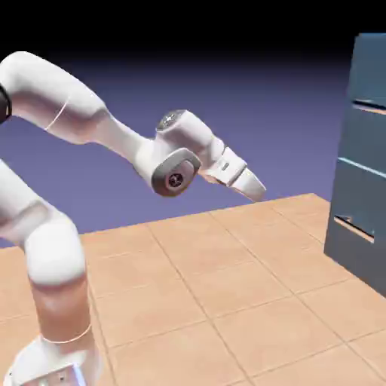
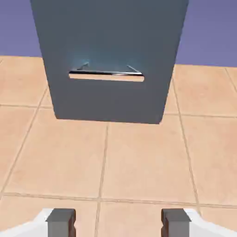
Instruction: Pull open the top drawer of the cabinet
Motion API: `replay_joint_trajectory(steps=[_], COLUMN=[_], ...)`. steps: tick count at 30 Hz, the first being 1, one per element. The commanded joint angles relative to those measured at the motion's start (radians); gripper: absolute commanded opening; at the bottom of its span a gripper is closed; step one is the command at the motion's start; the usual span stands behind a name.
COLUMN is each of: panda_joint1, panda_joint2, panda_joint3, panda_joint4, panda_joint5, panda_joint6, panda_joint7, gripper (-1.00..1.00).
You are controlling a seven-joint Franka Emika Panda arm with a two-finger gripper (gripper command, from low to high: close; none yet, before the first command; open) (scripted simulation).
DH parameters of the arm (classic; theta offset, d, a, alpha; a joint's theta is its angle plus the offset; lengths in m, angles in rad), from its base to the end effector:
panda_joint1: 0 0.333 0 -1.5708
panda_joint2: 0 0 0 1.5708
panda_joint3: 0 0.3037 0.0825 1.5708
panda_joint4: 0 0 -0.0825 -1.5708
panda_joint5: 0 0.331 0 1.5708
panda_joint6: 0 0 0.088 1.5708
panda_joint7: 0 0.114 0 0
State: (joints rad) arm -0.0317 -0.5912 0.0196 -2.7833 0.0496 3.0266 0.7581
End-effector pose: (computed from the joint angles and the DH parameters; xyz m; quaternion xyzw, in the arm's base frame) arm 0.3598 -0.0075 0.4941 -0.8393 0.3625 -0.3748 0.1541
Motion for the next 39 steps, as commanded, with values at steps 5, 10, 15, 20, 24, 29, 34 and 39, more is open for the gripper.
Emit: replay_joint_trajectory(steps=[5, 10, 15, 20, 24, 29, 34, 39], panda_joint1=[-0.181, -0.362, -0.544, -0.725, -0.870, -1.051, -1.232, -1.413], panda_joint2=[-0.088, -0.176, -0.264, -0.352, -0.422, -0.510, -0.598, -0.686], panda_joint3=[0.081, 0.162, 0.244, 0.325, 0.390, 0.471, 0.552, 0.634], panda_joint4=[0.111, 0.222, 0.333, 0.444, 0.532, 0.643, 0.754, 0.865], panda_joint5=[0.206, 0.411, 0.617, 0.823, 0.987, 1.193, 1.398, 1.604], panda_joint6=[-0.043, -0.086, -0.129, -0.172, -0.206, -0.249, -0.292, -0.335], panda_joint7=[0.071, 0.141, 0.212, 0.283, 0.339, 0.410, 0.481, 0.552], gripper=[0.00, 0.00, 0.00, 0.00, 0.00, 0.00, 0.00, 0.00])
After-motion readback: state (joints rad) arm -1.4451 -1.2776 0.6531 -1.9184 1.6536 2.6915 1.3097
